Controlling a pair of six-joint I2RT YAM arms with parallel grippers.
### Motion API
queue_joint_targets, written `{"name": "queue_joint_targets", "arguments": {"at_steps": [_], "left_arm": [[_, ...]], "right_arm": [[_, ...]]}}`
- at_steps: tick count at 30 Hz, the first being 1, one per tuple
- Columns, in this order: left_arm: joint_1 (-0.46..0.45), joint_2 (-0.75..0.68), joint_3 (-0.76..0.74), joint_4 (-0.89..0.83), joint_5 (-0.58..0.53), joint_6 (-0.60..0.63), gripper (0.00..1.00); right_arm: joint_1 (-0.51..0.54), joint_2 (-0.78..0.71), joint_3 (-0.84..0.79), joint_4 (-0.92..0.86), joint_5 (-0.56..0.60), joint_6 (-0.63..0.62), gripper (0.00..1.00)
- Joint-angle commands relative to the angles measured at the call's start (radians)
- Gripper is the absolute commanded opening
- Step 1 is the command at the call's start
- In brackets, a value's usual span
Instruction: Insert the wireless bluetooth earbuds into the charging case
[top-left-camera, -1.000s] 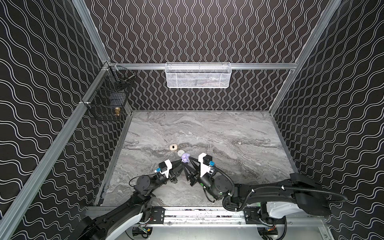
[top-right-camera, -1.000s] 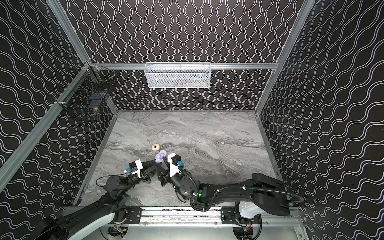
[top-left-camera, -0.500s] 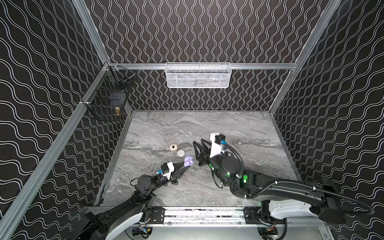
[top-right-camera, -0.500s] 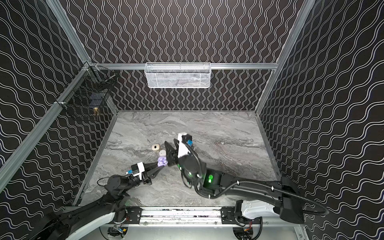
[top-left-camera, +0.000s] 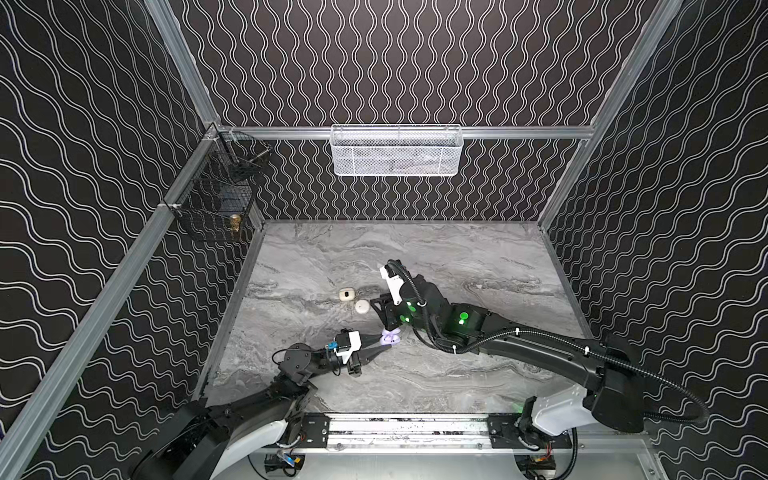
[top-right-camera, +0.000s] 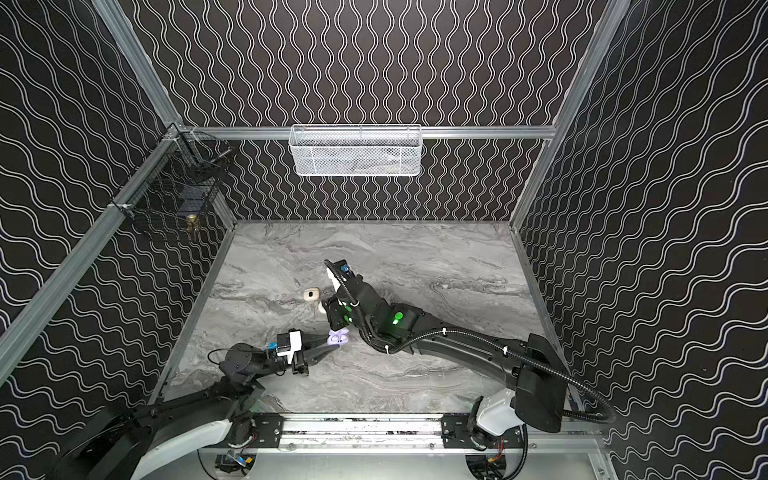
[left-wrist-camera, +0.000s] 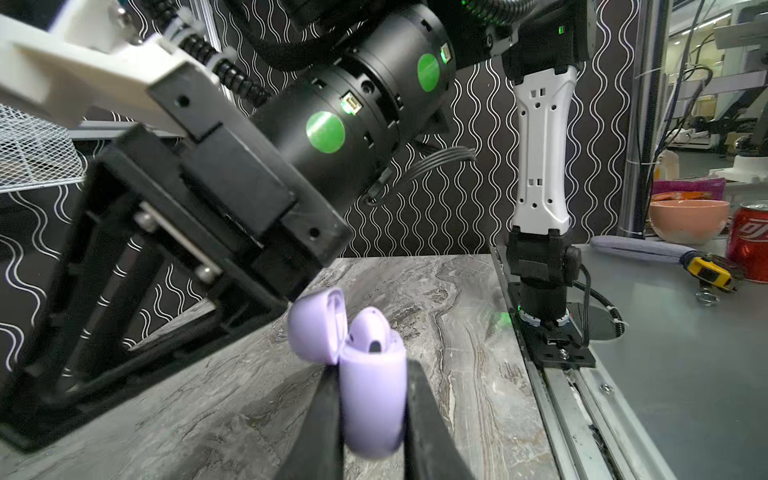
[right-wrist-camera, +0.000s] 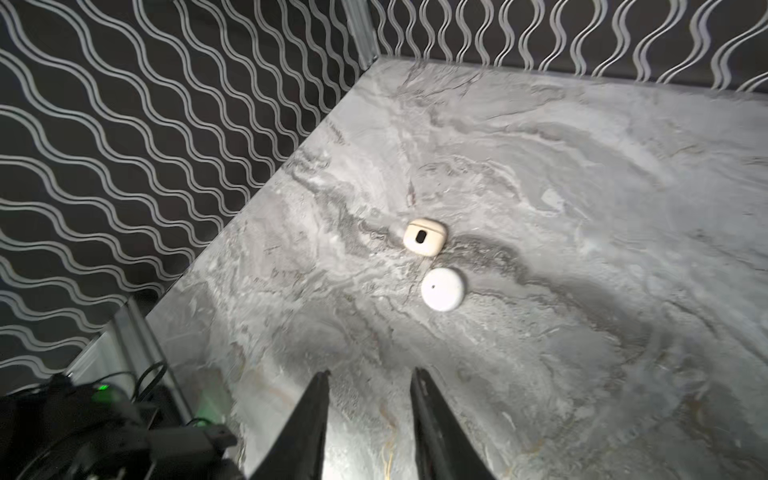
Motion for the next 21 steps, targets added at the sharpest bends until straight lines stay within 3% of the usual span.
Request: {"name": "queue_joint_targets", "arguments": {"at_steps": [1,7,11,13,15,17,21], "left_arm": [[0.003,-0.028,0.005,0.007,-0.064,0.019,0.00],[0.003,-0.085,-0.004,-0.071,-0.119,0.040,0.00],[0.003,-0.086,-0.003,-0.095,-0.132,0.050,0.00],[0.002,-0.062,0.006,-0.099,-0.131,0.050,0.00],[0.002,-0.024,0.023,-0.120,-0.145,0.049,0.00],[0.003,0.042,0.063,-0.173,-0.172,0.021,0.00],[0.004,0.244,0.195,-0.290,-0.290,-0.152,0.00]], "right_arm": [[0.025,-0.038,-0.044,-0.074,-0.102,0.026,0.36],[0.064,-0.154,-0.171,-0.057,-0.118,0.137,0.34],[0.066,-0.230,-0.273,-0.020,-0.197,0.243,0.26],[0.077,-0.283,-0.300,-0.030,-0.154,0.280,0.26],[0.078,-0.330,-0.297,-0.097,-0.033,0.306,0.28],[0.070,-0.377,-0.268,-0.186,0.169,0.327,0.40],[-0.012,-0.414,-0.217,-0.239,0.500,0.296,0.85]]}}
